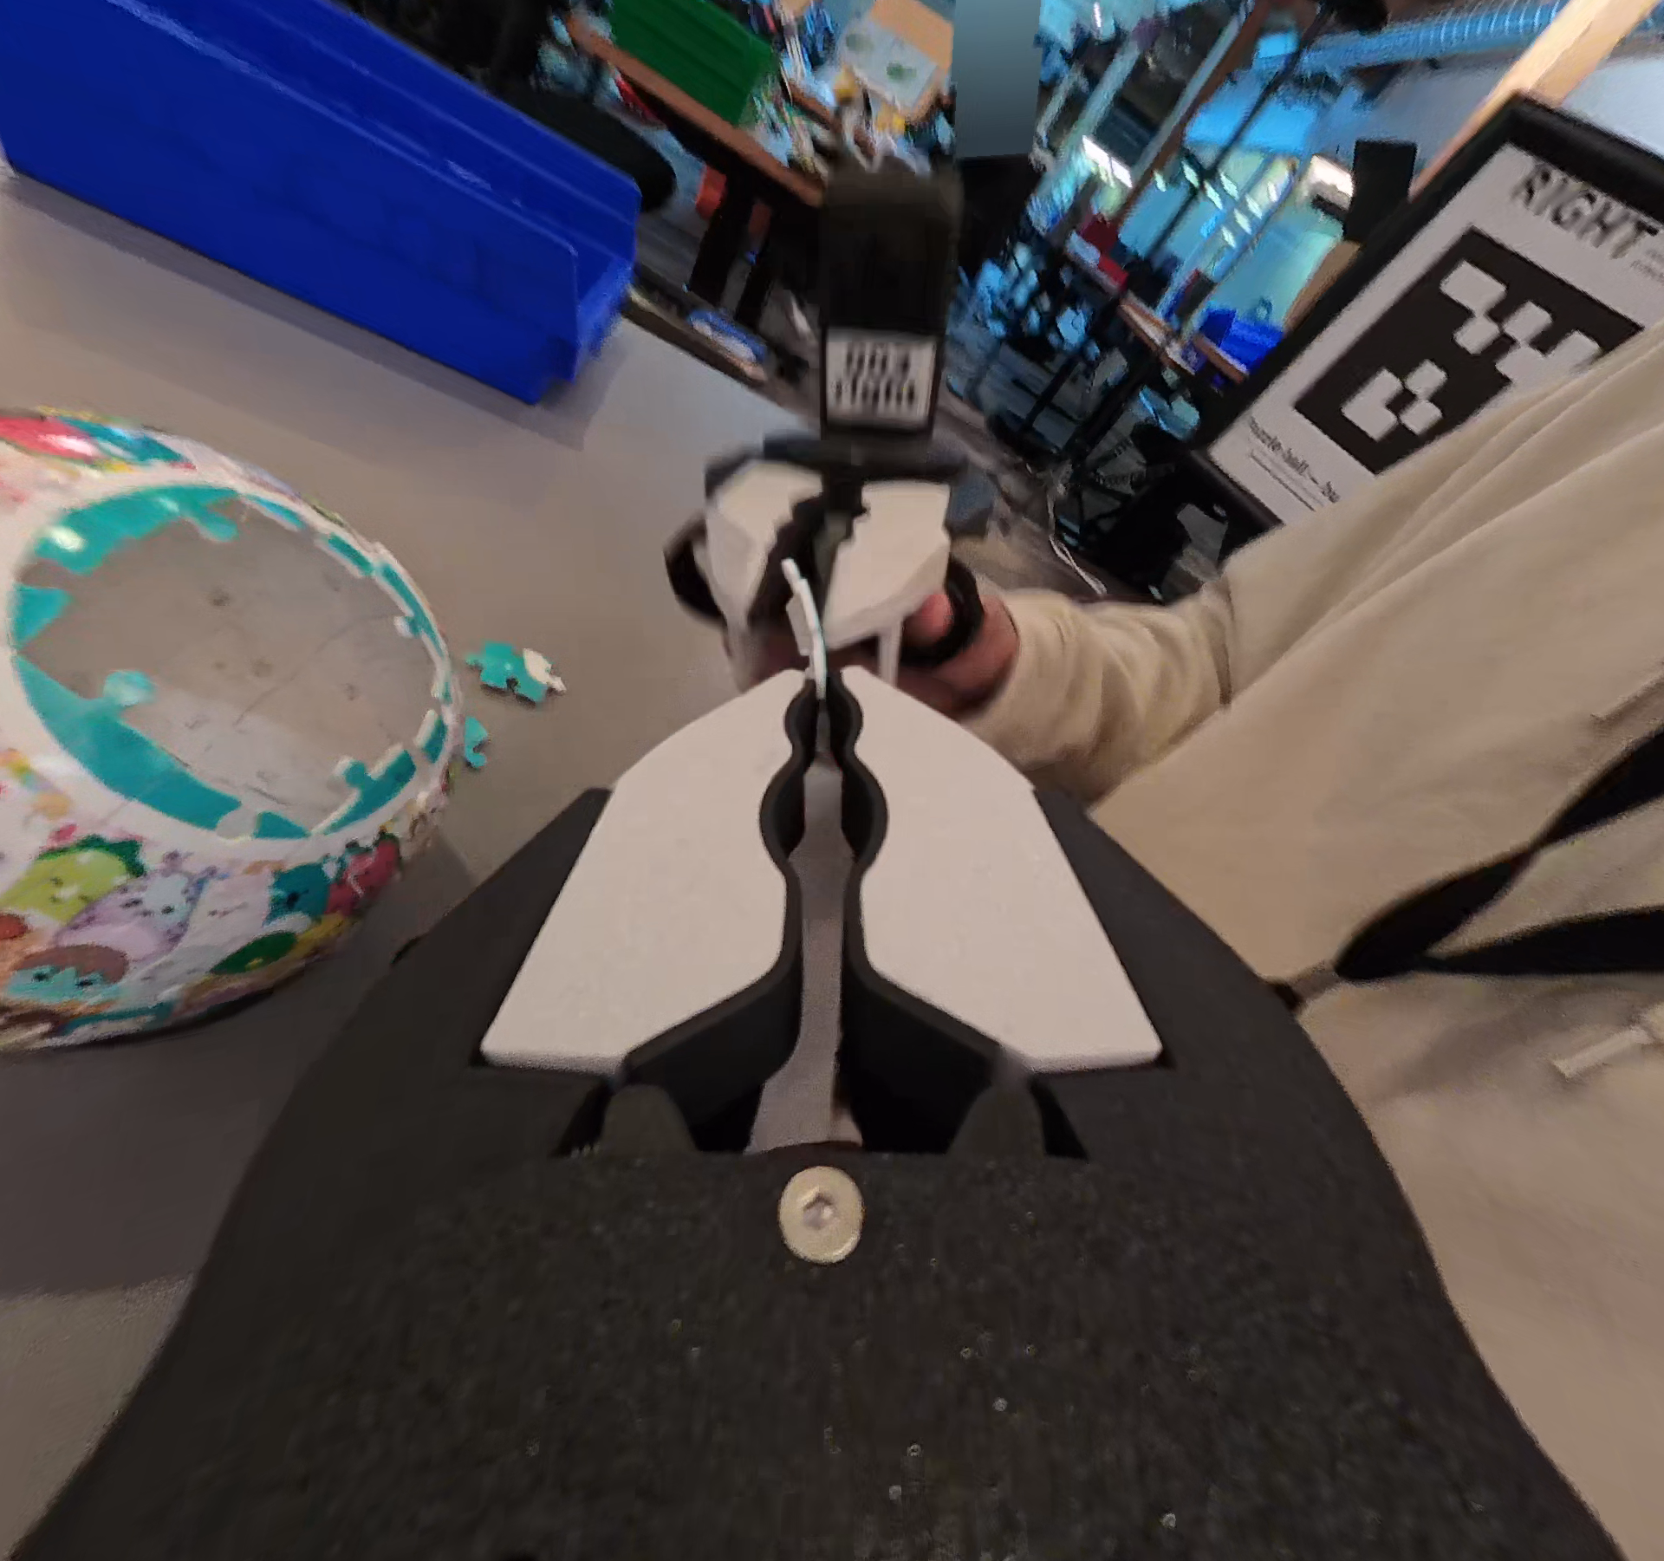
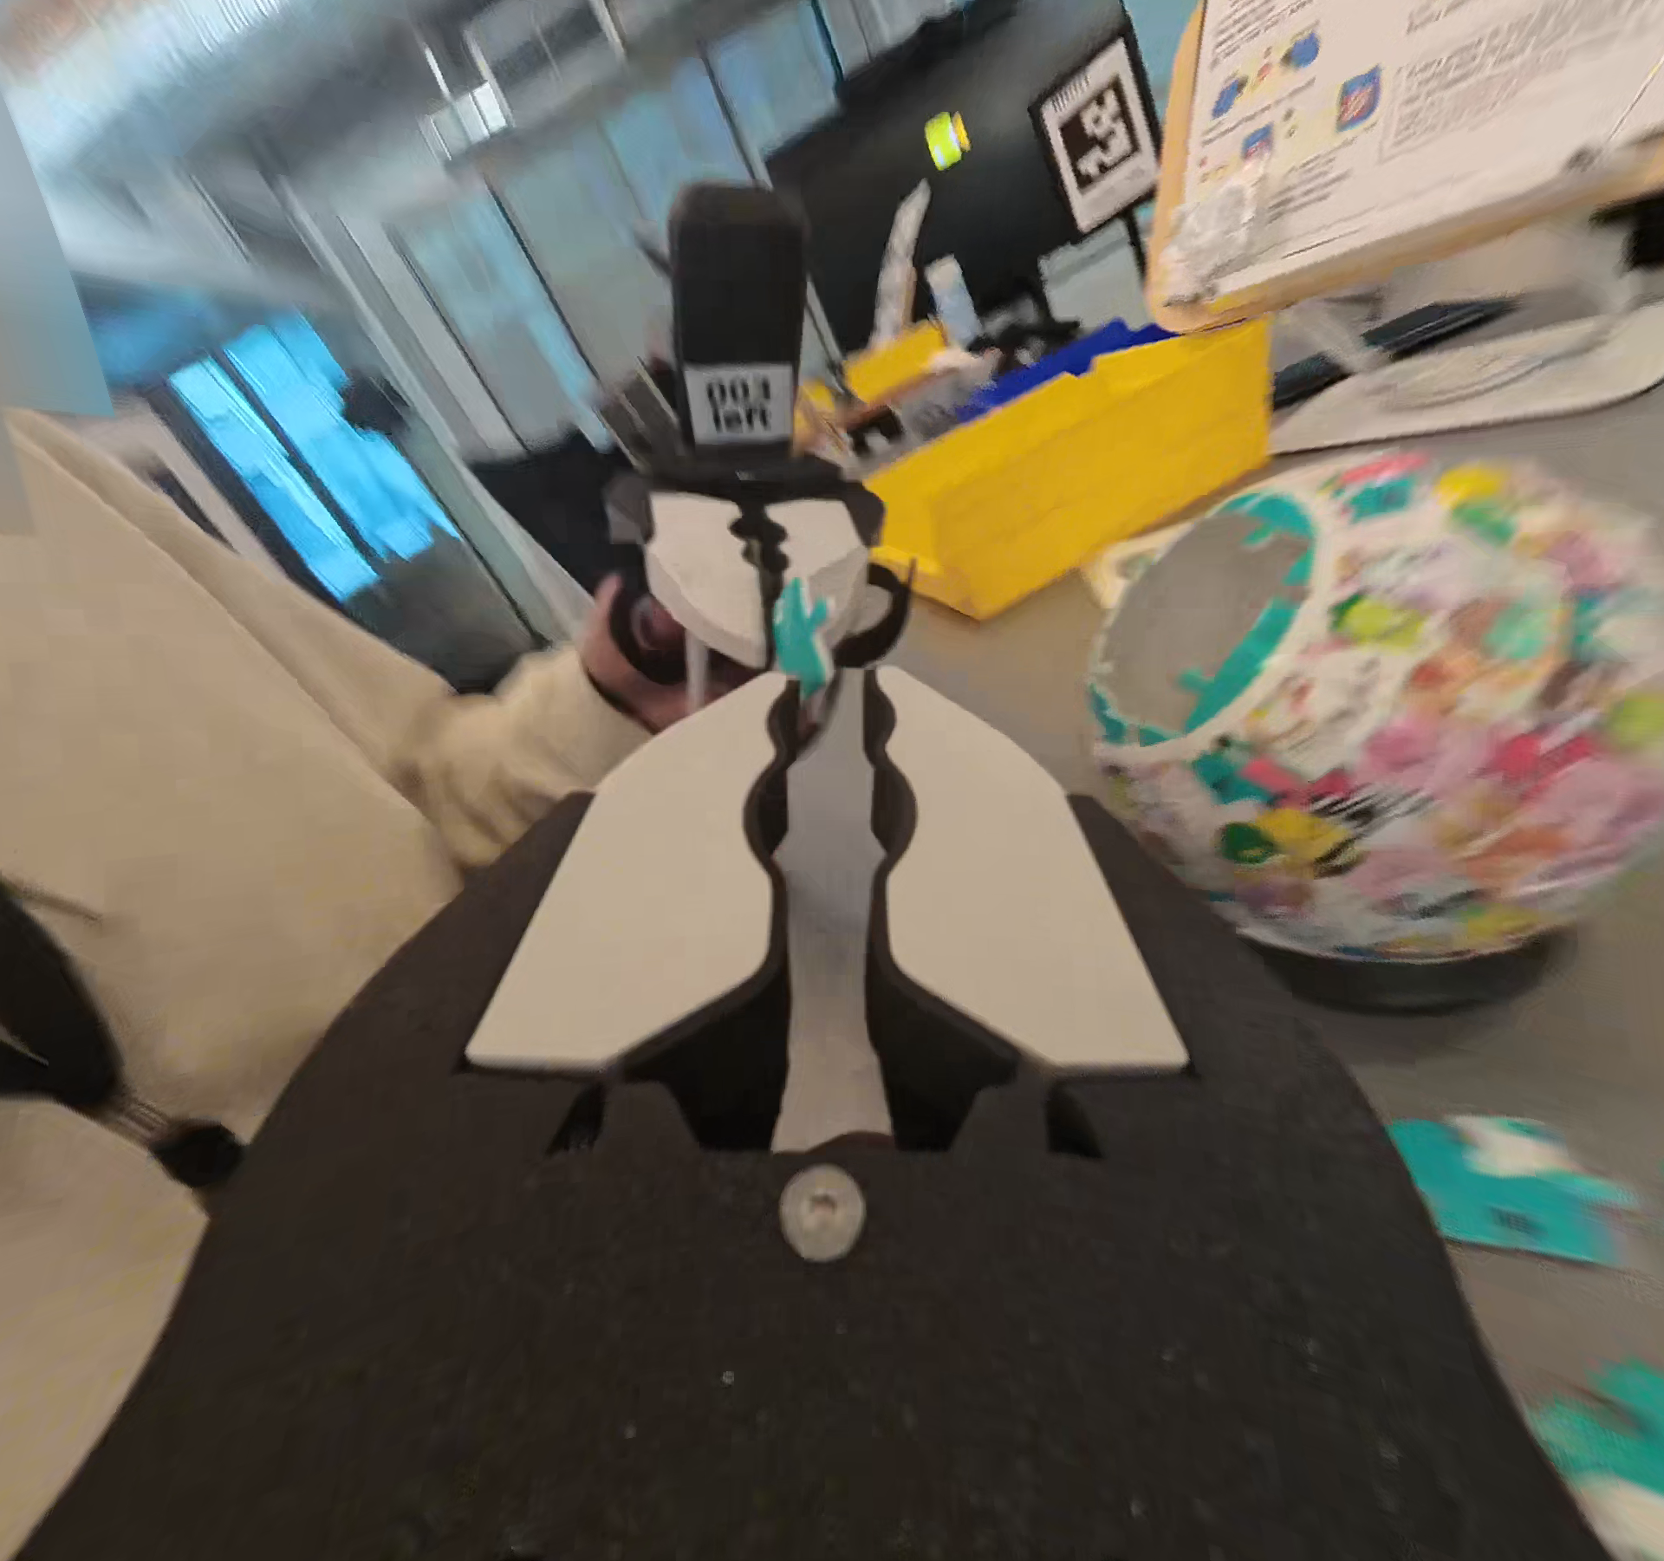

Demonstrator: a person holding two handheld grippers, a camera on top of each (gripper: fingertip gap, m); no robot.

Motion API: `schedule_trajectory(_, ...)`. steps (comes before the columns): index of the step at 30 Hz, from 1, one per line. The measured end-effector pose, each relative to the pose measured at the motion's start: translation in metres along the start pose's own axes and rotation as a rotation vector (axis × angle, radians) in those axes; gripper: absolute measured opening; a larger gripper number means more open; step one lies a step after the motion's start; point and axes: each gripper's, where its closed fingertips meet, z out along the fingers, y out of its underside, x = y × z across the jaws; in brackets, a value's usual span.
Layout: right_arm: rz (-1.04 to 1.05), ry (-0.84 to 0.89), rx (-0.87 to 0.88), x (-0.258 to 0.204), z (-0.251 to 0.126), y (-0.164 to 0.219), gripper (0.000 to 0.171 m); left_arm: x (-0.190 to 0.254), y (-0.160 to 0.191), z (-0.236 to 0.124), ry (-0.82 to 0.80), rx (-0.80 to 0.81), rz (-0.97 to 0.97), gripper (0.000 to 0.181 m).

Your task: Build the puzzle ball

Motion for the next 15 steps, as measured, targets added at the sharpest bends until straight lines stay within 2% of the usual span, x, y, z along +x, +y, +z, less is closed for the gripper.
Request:
schedule_trajectory(2, -0.221, 0.044, -0.14, 0.001, -0.003, -0.002, 0.022, -0.002, 0.013, -0.002, 0.005, -0.113, -0.016, 0.001)
schedule_trajectory(4, -0.379, 0.027, -0.294, -0.004, -0.002, 0.005, 0.027, -0.002, 0.017, -0.004, 0.019, -0.157, 0.0, 0.002)
schedule_trajectory(6, -0.443, 0.009, -0.428, -0.004, -0.001, 0.018, 0.022, -0.002, 0.016, -0.005, 0.02, -0.164, 0.018, 0.002)
schedule_trajectory(7, -0.43, 0.002, -0.457, -0.002, 0.001, 0.02, 0.019, 0.0, 0.017, -0.006, 0.025, -0.183, 0.036, 0.002)
schedule_trajectory(12, -0.22, -0.166, -0.391, -0.017, 0.008, 0.011, 0.004, 0.004, 0.025, -0.007, 0.012, -0.257, 0.15, 0.002)
schedule_trajectory(15, -0.183, -0.177, -0.414, -0.015, 0.01, 0.017, 0.0, 0.003, 0.029, -0.007, 0.004, -0.287, 0.167, 0.002)
